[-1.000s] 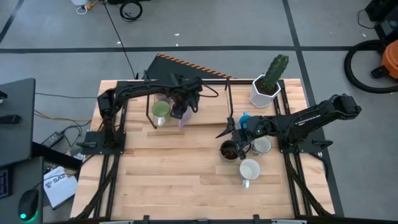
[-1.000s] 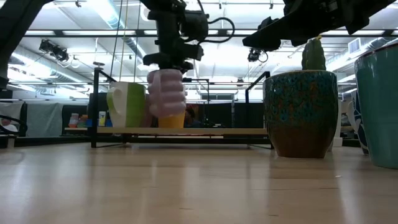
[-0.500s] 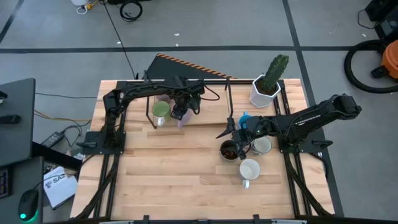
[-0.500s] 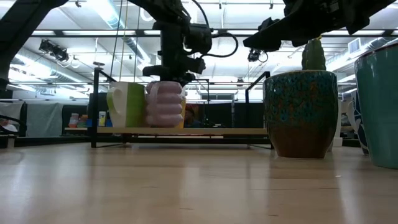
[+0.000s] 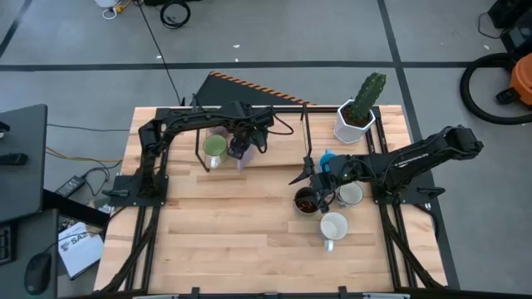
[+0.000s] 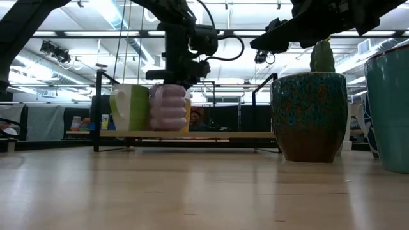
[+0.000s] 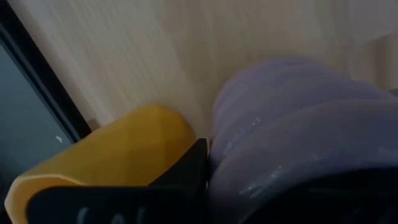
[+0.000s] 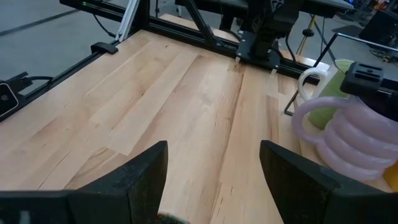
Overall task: Place coffee mugs
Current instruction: Put the purple mug on the shelf
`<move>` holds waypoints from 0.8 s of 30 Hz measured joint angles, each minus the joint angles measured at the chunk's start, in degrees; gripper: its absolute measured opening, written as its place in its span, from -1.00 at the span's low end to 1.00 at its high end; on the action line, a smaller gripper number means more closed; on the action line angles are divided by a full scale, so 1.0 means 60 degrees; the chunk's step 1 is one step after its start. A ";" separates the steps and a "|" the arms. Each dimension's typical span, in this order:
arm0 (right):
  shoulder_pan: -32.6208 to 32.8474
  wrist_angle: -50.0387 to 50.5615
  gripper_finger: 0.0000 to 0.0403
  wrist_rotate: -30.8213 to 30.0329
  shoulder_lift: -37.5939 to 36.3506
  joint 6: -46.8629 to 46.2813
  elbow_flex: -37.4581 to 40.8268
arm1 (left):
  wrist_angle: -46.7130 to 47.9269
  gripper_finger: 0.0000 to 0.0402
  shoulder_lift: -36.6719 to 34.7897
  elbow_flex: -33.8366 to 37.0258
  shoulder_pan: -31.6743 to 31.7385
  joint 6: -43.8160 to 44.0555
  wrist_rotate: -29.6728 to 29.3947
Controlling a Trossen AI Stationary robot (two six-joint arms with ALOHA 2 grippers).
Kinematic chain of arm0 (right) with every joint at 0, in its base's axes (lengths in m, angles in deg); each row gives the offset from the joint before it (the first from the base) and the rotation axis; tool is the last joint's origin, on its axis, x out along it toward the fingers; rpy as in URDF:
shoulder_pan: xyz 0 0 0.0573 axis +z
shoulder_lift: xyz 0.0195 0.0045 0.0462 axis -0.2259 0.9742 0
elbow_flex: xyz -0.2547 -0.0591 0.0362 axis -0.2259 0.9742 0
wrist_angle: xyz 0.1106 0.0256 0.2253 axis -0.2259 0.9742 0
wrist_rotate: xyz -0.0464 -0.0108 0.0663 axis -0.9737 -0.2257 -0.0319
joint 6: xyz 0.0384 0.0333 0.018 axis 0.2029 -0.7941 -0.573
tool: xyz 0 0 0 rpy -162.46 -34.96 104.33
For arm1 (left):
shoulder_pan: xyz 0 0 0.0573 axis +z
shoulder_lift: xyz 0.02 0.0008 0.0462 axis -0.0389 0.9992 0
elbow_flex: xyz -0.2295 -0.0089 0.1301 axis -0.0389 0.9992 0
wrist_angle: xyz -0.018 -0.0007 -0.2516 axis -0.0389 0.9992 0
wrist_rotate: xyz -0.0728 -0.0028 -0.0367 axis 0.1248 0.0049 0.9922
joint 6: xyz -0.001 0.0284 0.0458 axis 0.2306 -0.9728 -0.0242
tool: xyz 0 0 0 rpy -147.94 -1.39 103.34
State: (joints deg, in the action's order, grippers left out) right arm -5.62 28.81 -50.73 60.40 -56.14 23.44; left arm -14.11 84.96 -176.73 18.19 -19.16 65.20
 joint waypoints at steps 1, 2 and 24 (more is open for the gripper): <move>-0.0001 0.0000 0.29 0.0000 0.0000 0.0000 0.0000 | 0.0004 -0.70 0.0001 0.0000 -0.0002 0.0000 -0.0019; 0.0001 0.0000 0.29 0.0000 0.0000 0.0000 0.0000 | 0.0003 -0.68 0.0004 0.0000 -0.0002 0.0000 -0.0060; 0.0000 0.0044 0.29 0.0011 0.0000 0.0000 0.0000 | 0.0138 -0.22 -0.0621 0.0000 -0.0348 -0.0056 -0.0957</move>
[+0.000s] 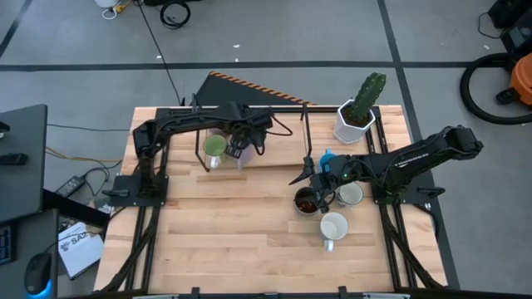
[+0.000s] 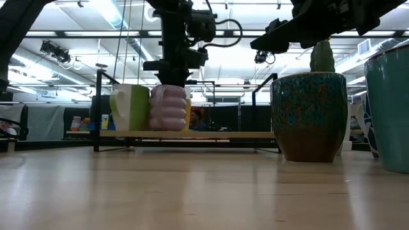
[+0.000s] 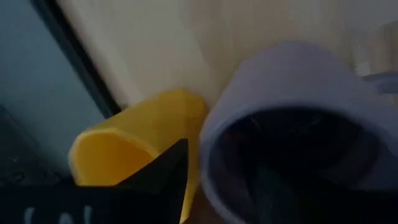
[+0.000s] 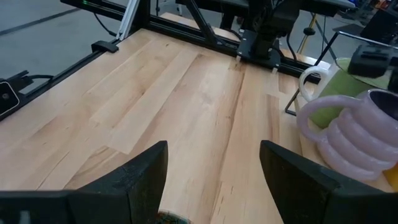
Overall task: Place coffee mugs
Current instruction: Put the purple mug on the shelf, then put the top light blue mug on the shelf
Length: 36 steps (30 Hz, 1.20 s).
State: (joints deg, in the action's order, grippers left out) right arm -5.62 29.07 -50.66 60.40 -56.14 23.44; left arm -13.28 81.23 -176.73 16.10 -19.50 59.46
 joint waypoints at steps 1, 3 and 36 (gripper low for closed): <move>0.0000 -0.0004 0.29 0.0000 0.0000 0.0000 0.0000 | -0.0032 -0.22 -0.0079 0.0000 0.0002 -0.0025 -0.0060; 0.0002 0.0002 0.29 0.0005 0.0000 0.0000 0.0000 | 0.0037 -0.22 -0.0222 0.0000 0.0004 -0.0026 -0.0099; 0.0064 0.0181 0.29 -0.0321 -0.0004 -0.0178 0.0000 | -0.2197 -0.23 -0.2460 0.1478 -0.1893 0.5637 0.3284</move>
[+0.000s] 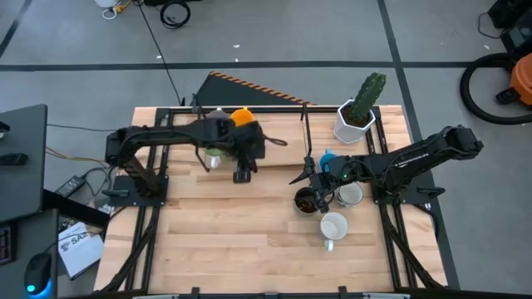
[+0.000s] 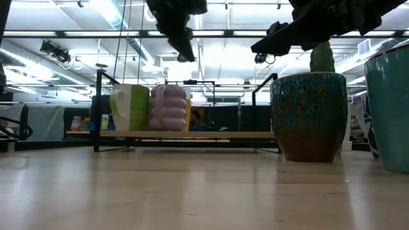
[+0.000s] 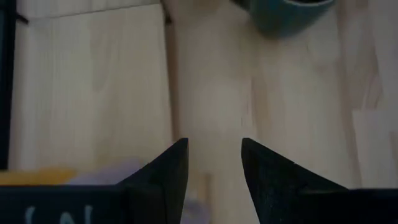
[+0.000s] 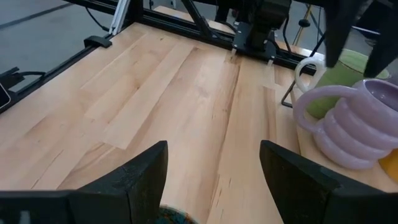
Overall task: Place coffee mugs
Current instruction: Put the top light blue mug on the shelf
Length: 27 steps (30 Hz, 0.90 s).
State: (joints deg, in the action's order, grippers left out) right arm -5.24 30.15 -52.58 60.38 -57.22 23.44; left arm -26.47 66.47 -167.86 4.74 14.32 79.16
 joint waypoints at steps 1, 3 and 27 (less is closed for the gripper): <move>0.0000 0.0009 0.29 0.0000 0.0000 0.0000 0.0000 | -0.0148 -0.23 -0.0114 0.0251 -0.0096 0.0070 -0.0035; 0.0000 0.0059 0.29 -0.0002 0.0000 -0.0014 -0.0004 | -0.0552 -0.23 -0.0352 0.0808 -0.0308 0.0306 -0.0101; -0.0258 0.0764 0.23 -0.0130 -0.0011 -0.1627 -0.0778 | -0.7949 -0.23 -0.2291 0.6876 -0.2910 0.1122 -0.2092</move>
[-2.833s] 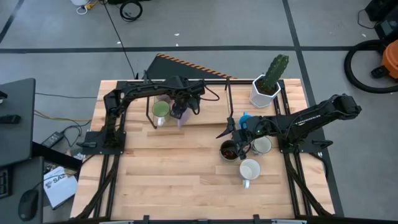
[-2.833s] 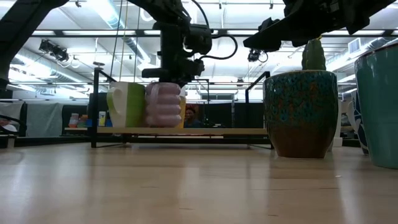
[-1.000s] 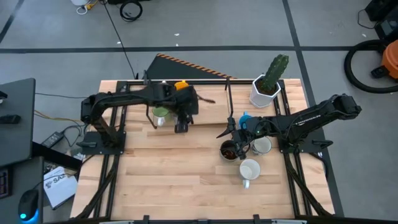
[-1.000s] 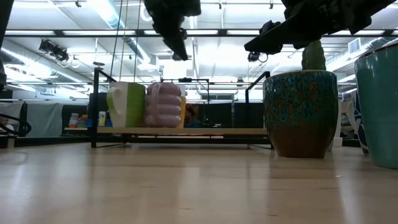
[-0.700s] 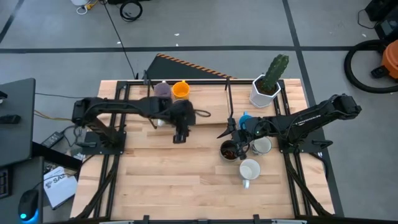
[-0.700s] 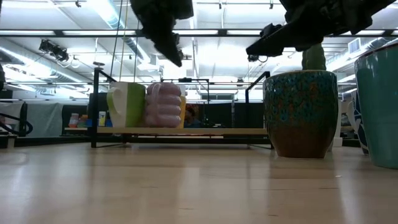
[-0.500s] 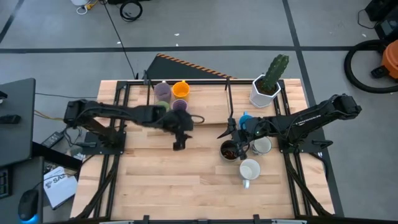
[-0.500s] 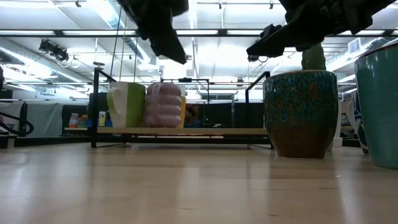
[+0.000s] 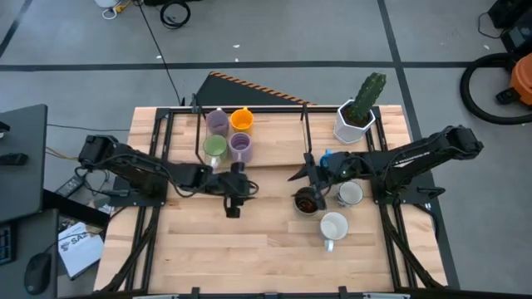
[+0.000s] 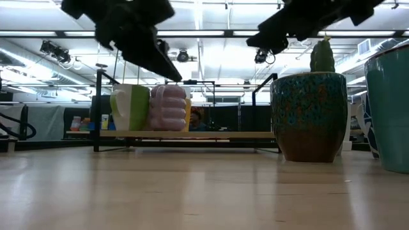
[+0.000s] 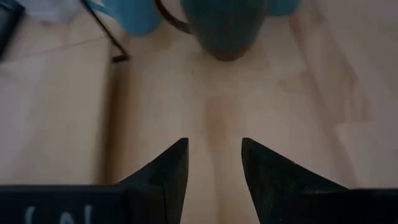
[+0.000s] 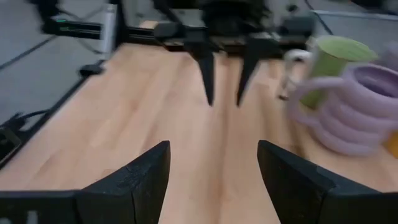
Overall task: Place coffee mugs
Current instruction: Put the top light blue mug on the shelf
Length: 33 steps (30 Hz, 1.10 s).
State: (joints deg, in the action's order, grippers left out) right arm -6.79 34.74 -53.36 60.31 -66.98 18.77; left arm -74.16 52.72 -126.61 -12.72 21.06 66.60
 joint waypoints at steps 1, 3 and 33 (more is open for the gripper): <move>-0.0068 0.0324 0.22 -0.0116 0.0004 -0.0134 -0.0169 | -0.0178 -0.23 -0.0157 0.0167 0.0003 -0.0229 -0.0046; -0.0166 0.1238 0.20 -0.0325 0.0009 -0.0336 -0.0575 | -0.0774 -0.23 -0.0532 0.0586 -0.0005 -0.0488 -0.0171; 0.0033 0.9455 0.17 -0.3056 0.0546 -0.3351 -0.4403 | -0.4892 -0.23 -0.3778 0.4527 0.0061 -0.0700 -0.2244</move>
State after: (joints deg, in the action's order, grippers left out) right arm -6.59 91.47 -71.70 63.59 -87.08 -7.65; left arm -103.52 30.06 -99.45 -12.36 16.86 53.14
